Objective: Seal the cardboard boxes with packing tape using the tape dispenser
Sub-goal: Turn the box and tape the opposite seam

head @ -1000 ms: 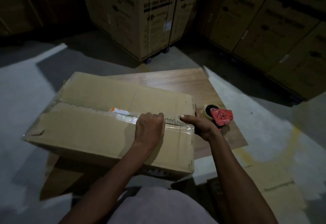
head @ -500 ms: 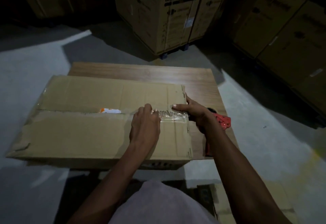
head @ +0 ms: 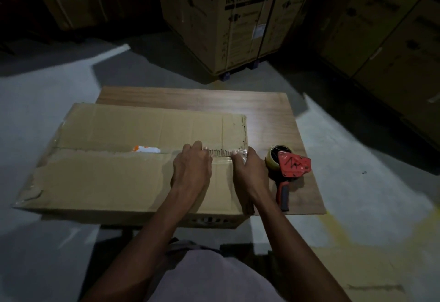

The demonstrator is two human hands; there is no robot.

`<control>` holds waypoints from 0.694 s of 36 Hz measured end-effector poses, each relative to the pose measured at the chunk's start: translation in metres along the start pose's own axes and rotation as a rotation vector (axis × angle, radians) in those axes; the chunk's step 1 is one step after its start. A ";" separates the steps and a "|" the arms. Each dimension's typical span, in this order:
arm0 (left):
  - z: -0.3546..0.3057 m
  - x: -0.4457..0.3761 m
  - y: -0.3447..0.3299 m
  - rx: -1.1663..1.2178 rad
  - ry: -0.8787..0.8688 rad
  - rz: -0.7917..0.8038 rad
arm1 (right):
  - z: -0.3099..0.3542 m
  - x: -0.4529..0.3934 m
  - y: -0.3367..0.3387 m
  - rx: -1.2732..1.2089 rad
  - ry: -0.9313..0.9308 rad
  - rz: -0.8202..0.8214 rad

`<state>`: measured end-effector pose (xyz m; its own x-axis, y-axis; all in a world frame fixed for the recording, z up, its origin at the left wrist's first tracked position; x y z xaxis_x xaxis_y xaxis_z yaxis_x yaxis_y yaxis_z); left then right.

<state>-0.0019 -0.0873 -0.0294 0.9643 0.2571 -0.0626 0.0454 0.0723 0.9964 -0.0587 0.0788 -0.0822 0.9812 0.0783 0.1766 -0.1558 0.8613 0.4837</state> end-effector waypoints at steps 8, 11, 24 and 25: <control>-0.009 -0.004 -0.005 -0.084 -0.061 0.045 | 0.003 0.004 0.001 -0.052 -0.002 -0.009; -0.009 -0.002 -0.004 -0.105 -0.087 0.017 | -0.003 0.007 0.004 0.027 -0.140 -0.031; -0.001 0.005 -0.008 -0.049 -0.174 -0.067 | 0.011 0.006 0.011 0.169 -0.026 -0.161; -0.001 0.005 -0.008 -0.052 -0.188 -0.074 | 0.012 0.004 0.010 0.187 -0.017 -0.173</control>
<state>0.0026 -0.0857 -0.0378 0.9908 0.0651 -0.1191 0.1095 0.1351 0.9848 -0.0573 0.0819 -0.0664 0.9932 -0.0722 0.0910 -0.0055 0.7533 0.6576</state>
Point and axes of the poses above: each hand's wrist, its own x-axis away from the middle knuckle, its own y-axis out of the back of the hand, z = x × y, the point moved 9 cm from there along -x, towards the middle knuckle, and after that the axes turned 13 degrees about -x, right-handed, at the moved point
